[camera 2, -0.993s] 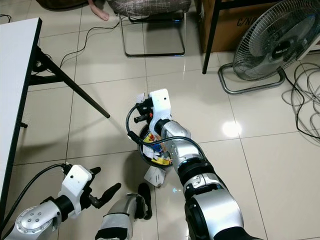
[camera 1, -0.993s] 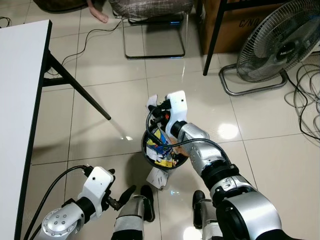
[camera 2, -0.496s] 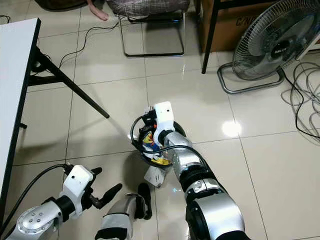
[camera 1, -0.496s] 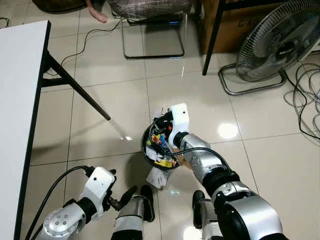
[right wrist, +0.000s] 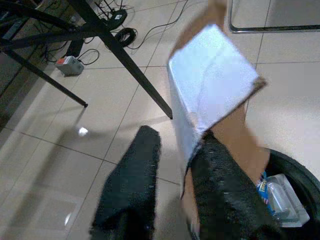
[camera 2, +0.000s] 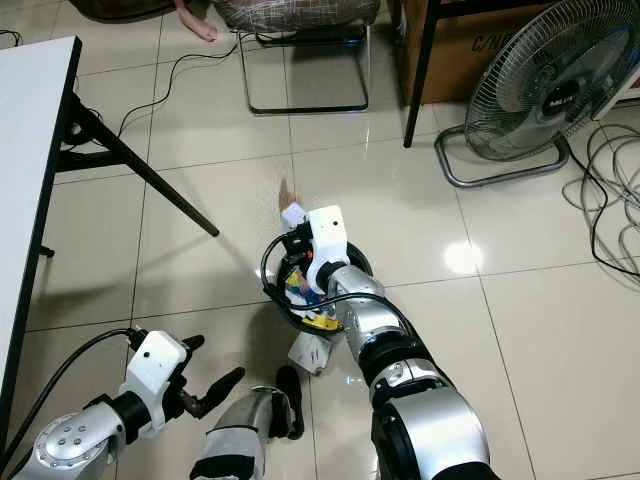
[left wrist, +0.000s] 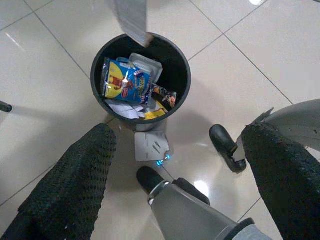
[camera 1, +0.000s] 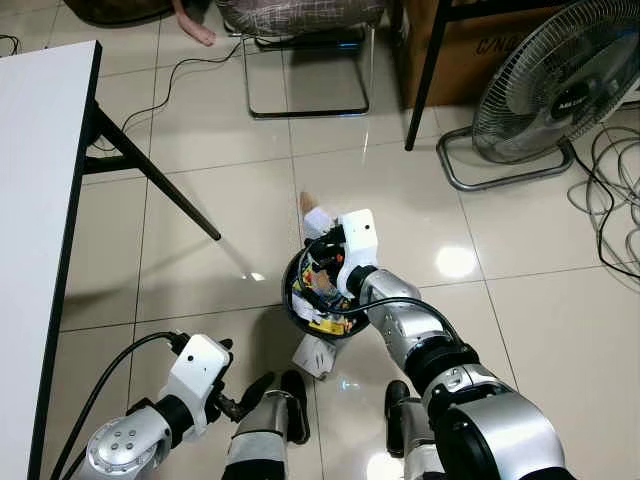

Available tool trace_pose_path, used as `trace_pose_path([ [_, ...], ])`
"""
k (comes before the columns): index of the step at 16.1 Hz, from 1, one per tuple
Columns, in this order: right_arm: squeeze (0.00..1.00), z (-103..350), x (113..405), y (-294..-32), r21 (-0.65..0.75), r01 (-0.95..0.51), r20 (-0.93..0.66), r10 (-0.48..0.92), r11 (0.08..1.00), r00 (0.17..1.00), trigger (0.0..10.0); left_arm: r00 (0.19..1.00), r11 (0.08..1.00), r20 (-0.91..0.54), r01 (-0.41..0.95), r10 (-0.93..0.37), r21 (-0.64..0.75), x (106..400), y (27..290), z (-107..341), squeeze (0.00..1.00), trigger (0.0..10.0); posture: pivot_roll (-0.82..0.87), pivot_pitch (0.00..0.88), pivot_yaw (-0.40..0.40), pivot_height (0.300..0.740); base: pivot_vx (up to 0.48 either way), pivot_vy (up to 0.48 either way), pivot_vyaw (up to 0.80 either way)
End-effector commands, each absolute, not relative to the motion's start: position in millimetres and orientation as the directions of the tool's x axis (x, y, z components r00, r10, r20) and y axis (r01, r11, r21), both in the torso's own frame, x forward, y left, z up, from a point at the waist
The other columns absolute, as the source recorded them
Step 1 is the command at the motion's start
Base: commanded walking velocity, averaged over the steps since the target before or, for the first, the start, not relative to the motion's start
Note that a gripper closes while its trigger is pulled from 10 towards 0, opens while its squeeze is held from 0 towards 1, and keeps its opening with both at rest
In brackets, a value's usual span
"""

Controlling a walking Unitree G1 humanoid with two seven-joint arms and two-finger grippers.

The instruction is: Picking trash to rubbish bin

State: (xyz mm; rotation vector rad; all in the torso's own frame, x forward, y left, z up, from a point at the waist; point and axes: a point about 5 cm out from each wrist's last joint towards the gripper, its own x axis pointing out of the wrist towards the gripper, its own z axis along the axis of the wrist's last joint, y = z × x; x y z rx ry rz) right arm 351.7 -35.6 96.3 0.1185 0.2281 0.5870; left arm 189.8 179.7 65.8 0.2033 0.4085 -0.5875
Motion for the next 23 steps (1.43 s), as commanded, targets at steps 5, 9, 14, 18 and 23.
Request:
trace_pose_path([
  [5,1.0,87,345,-29,0.202,-0.547,-0.198,0.58,0.813,0.79,10.0,0.746,0.822,-0.464,0.566,-0.478,0.061,183,183,57,0.87,10.0,0.04,0.382,0.121,0.74,0.0,0.0,0.0],
  [9,1.0,88,345,-29,0.196,-0.549,-0.197,0.581,0.812,0.789,10.0,0.748,0.824,-0.462,0.563,-0.477,0.061,185,183,57,0.87,10.0,0.04,0.383,0.12,0.74,0.0,0.0,0.0],
  [14,1.0,89,345,-29,0.191,-0.553,-0.196,0.583,0.811,0.788,10.0,0.748,0.825,-0.461,0.562,-0.477,0.06,185,182,57,0.87,10.0,0.04,0.382,0.119,0.74,0.0,0.0,0.0],
  [18,0.0,104,354,-34,0.102,-0.547,-0.134,0.556,0.831,0.82,10.0,0.76,0.828,-0.445,0.556,-0.474,0.069,193,181,57,0.87,10.0,0.03,0.35,0.104,0.74,0.0,0.0,0.0],
  [23,0.0,138,370,-52,0.033,-0.494,0.001,0.494,0.869,0.869,10.0,0.803,0.843,-0.376,0.53,-0.463,0.094,218,175,65,0.87,10.0,0.0,0.279,0.086,0.74,0.0,0.0,0.0],
])
